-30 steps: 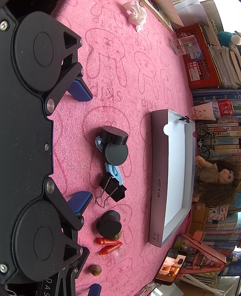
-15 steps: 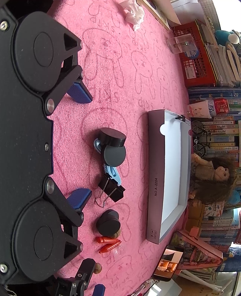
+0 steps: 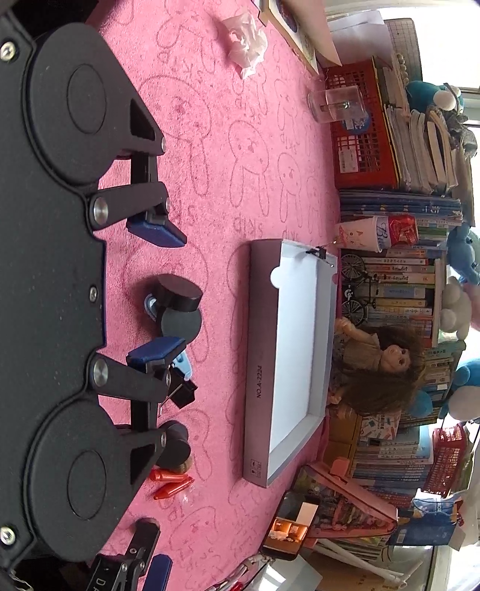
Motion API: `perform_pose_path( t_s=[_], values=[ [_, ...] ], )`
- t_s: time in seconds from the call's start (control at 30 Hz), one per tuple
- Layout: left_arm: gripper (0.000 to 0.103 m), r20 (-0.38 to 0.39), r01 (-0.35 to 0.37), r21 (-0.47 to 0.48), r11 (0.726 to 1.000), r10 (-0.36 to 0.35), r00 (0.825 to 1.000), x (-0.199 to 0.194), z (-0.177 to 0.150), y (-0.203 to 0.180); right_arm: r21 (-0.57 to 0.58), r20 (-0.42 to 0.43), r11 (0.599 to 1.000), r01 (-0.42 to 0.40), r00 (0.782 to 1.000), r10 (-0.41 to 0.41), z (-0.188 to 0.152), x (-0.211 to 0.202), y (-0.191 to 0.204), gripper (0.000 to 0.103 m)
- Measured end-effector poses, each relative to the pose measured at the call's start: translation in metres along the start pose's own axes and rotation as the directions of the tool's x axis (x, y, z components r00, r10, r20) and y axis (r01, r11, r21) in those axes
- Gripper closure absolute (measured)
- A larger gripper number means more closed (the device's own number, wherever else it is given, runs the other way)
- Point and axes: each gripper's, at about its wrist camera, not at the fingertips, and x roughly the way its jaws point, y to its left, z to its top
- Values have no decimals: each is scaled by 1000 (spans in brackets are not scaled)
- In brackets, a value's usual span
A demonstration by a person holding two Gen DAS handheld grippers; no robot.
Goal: Organize rigid objects
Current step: 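Grasp the black round cap with the left tool while the right tool grasps a hazelnut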
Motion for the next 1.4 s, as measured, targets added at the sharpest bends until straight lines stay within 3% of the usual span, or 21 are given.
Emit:
perform_pose_path(
  t_s=[0.27, 0.47, 0.7, 0.8, 0.93, 1.23, 1.4],
  values=[
    [52, 33, -110, -38, 993, 111, 993, 2, 5, 19, -1, -4, 1000, 6, 1000, -6, -2, -2, -3, 44],
    [52, 7, -136, -51, 989, 137, 991, 7, 3, 27, -6, -6, 1000, 5, 1000, -5, -3, -3, -3, 44],
    [52, 14, -126, -4, 992, 126, 992, 10, -3, 17, 4, -13, 1000, -6, 1000, 6, -4, -3, -3, 53],
    [52, 33, -88, 2, 996, 88, 996, 10, -7, 17, -2, -10, 1000, -13, 1000, 13, -4, -4, -1, 57],
    [53, 10, -85, 9, 996, 85, 996, 15, -10, 16, -9, -8, 1000, -20, 1000, 20, -4, -4, 1, 64],
    [74, -7, -81, 1, 997, 81, 997, 21, -12, 19, -21, 1, 999, -42, 999, 42, -2, -2, 6, 66],
    [74, -1, -80, 1, 997, 80, 997, 21, -12, 19, -26, -13, 999, -47, 999, 47, -3, 1, 9, 78]
  ],
)
